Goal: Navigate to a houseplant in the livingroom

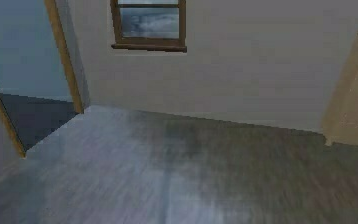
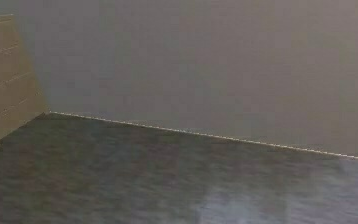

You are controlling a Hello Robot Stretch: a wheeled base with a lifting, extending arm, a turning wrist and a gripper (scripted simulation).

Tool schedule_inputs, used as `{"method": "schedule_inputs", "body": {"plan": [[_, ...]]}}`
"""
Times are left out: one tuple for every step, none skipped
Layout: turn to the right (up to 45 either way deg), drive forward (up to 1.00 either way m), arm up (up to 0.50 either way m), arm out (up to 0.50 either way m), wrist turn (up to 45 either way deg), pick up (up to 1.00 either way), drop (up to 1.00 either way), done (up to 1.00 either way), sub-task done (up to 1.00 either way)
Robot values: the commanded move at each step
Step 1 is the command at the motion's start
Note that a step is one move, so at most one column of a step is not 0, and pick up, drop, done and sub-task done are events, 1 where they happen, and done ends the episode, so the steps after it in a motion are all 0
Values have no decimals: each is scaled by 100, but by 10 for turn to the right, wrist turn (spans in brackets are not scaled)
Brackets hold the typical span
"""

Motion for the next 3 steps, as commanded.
{"method": "schedule_inputs", "body": {"plan": [[-240,0,0,0,0,0,0,0,0],[0,100,0,0,0,0,0,0,0],[-30,0,0,0,0,0,0,0,0]]}}
